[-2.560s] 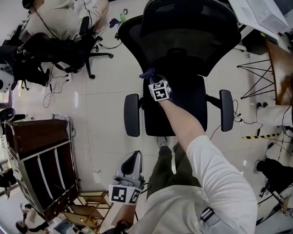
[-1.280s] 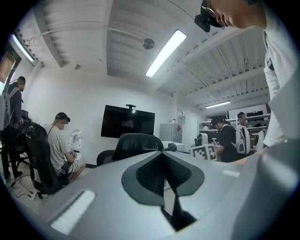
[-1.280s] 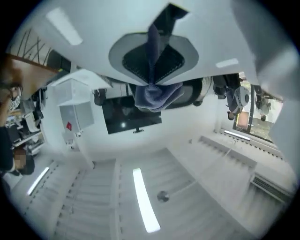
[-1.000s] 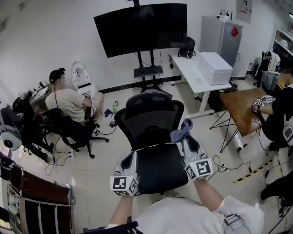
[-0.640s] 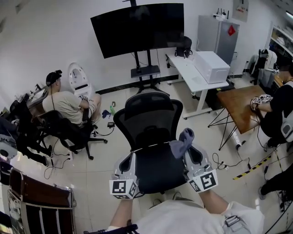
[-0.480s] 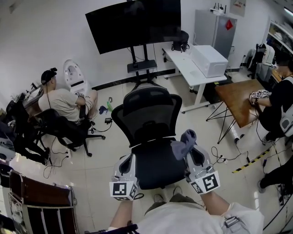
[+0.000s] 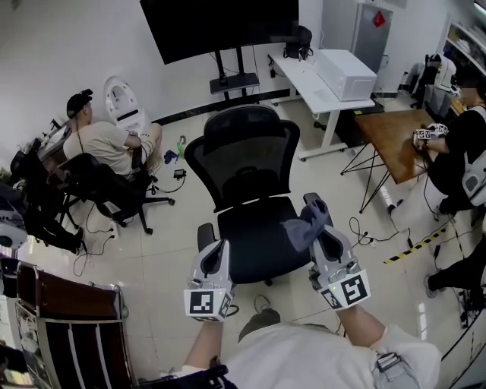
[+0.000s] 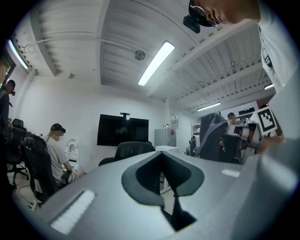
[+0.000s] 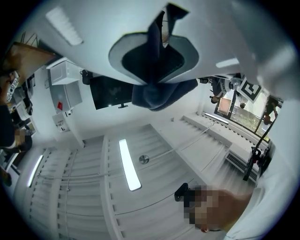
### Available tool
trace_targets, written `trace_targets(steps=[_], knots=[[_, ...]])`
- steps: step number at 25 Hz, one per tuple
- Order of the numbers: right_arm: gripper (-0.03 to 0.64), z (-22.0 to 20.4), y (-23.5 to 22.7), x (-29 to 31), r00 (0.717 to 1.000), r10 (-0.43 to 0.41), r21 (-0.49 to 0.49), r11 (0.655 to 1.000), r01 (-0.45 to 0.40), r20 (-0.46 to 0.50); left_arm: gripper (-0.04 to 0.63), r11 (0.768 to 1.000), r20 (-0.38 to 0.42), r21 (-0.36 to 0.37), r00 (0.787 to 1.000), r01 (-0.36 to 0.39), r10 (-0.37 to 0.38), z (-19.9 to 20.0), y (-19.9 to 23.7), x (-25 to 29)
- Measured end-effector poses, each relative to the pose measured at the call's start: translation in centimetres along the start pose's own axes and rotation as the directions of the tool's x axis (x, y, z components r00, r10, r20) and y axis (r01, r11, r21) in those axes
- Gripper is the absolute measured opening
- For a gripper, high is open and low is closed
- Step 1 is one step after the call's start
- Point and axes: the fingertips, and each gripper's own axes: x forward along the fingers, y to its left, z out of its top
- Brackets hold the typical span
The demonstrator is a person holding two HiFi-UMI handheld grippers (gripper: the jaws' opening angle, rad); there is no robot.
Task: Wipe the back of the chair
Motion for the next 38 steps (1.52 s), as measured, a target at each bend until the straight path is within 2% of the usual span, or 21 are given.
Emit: trace_targets(steps=[5, 13, 18, 23, 29, 38], knots=[[0.034, 4.3, 0.6, -6.2, 1.0, -0.004, -0.02, 1.0, 0.004, 0.015, 0.129, 1.0, 0.01, -0.004, 1.0, -0.019, 0.019, 2.3, -4.8, -3.8], [0.034, 9.3, 2.3, -18.0, 1.0, 0.011, 0.021, 1.0, -0.011, 0.013, 0.129, 0.999, -0.005, -0.003, 0.999, -0.042, 0.042, 4.4, -15.2, -13.1], [0.034, 11.6, 4.2, -22.5, 0.999, 0.039, 0.052, 0.998, -0.041, 0.024, 0.129, 0.998, 0.002, 0.015, 0.998, -0.057, 0.057, 6.2, -19.0, -17.6], [0.034, 14.2, 5.9, -24.2, 0.998, 0.048, 0.048, 0.998, -0.05, 0.036, 0.129, 0.998, 0.01, 0.037, 0.998, -0.059, 0.059, 8.4, -20.4, -19.9], [0.034, 16.5, 8.5, -24.8, 0.999, 0.015, 0.063, 0.998, -0.017, 0.039, 0.129, 0.998, 0.032, 0.053, 0.999, -0.02, 0.018, 11.5, -20.5, -22.0], [0.034, 16.1, 10.1, -24.8, 1.0, -0.004, 0.054, 0.999, 0.004, 0.003, 0.13, 0.999, 0.014, 0.03, 1.0, -0.016, 0.016, 11.4, -19.1, -22.8]])
